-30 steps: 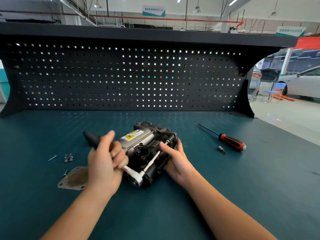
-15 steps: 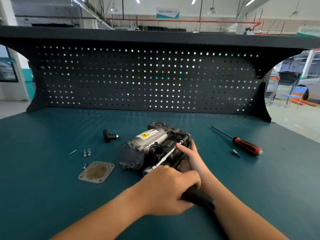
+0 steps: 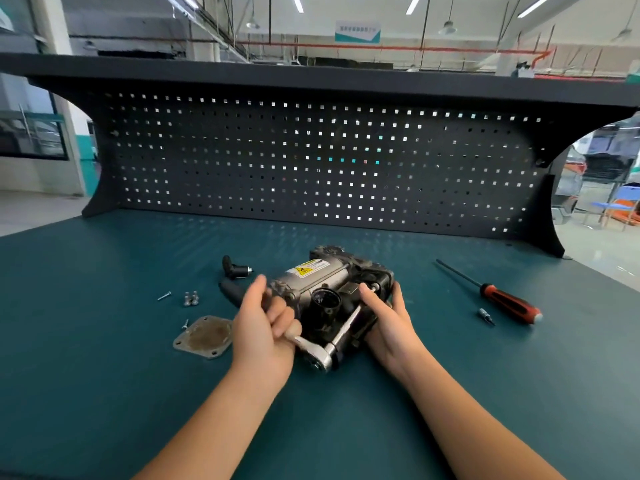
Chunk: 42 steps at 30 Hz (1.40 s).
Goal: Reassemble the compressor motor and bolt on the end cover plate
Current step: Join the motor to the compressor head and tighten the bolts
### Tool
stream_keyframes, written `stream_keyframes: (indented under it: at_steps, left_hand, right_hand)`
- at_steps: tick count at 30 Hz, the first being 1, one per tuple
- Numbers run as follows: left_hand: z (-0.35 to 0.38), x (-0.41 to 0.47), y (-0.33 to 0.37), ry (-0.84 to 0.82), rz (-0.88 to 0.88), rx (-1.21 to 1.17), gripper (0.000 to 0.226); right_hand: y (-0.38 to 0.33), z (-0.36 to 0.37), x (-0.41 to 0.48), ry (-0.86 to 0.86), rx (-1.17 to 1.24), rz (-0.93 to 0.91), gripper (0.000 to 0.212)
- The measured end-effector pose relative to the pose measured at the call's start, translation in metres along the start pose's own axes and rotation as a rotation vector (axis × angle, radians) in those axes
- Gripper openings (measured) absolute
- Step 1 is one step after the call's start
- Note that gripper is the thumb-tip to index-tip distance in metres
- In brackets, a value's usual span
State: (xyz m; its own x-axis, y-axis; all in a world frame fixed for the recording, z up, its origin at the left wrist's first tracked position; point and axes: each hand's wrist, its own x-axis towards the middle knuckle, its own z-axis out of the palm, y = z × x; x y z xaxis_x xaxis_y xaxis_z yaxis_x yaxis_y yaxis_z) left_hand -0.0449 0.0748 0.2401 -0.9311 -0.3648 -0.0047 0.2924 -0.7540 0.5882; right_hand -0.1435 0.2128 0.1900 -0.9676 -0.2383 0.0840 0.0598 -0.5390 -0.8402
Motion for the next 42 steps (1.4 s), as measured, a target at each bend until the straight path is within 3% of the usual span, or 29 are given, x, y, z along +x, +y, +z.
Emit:
stream_keyframes:
  at_steps: [2,4,8,12,14,16,18,21,26,28,34,39,42]
  left_hand:
    - [0.0,0.002,0.0,0.037,-0.044,-0.032,0.034]
    - [0.006,0.0,0.0,-0.052,0.049,0.093,0.038]
    - [0.022,-0.015,0.002,-0.463,0.399,0.566,0.038]
    - [0.022,-0.028,-0.011,-1.007,0.891,1.33,0.024]
    - [0.013,-0.031,-0.018,-1.155,1.011,1.576,0.018]
    - [0.005,-0.03,-0.021,-1.156,1.098,1.592,0.025]
    - [0.005,-0.031,-0.016,-1.019,1.039,1.371,0.028]
    - [0.012,-0.031,-0.009,-0.71,0.71,0.892,0.021]
    - [0.004,-0.012,-0.005,-0.09,0.181,0.229,0.039]
    - [0.001,-0.004,-0.003,0.025,0.051,0.089,0.035]
    - [0.015,-0.014,-0.007,-0.246,0.333,0.454,0.045]
    - [0.024,-0.028,-0.006,-0.772,0.709,1.043,0.013]
    - [0.018,-0.032,-0.012,-1.053,0.826,1.468,0.016]
  right_hand:
    - [0.0,-0.001,0.001,0.004,0.001,0.005,0.118]
    - [0.0,-0.001,0.001,-0.002,-0.003,-0.003,0.117]
    - [0.0,-0.001,0.0,-0.017,-0.026,-0.016,0.107]
    - [-0.004,0.004,-0.002,-0.047,0.029,-0.011,0.111]
    - [-0.005,0.003,-0.004,0.0,0.019,-0.025,0.088]
    - [-0.007,0.002,-0.007,0.027,0.027,-0.033,0.07]
    - [-0.006,0.002,-0.007,0.024,-0.007,-0.031,0.065]
    - [-0.005,0.001,-0.006,-0.023,-0.006,-0.007,0.077]
    - [-0.005,-0.005,-0.001,-0.059,0.037,0.011,0.105]
    - [-0.004,-0.005,-0.001,-0.061,0.05,0.006,0.107]
    - [-0.002,-0.009,-0.001,-0.078,0.041,0.015,0.111]
    - [-0.003,-0.008,-0.003,-0.118,0.027,0.014,0.077]
    - [-0.004,-0.009,-0.003,-0.06,0.048,0.006,0.087]
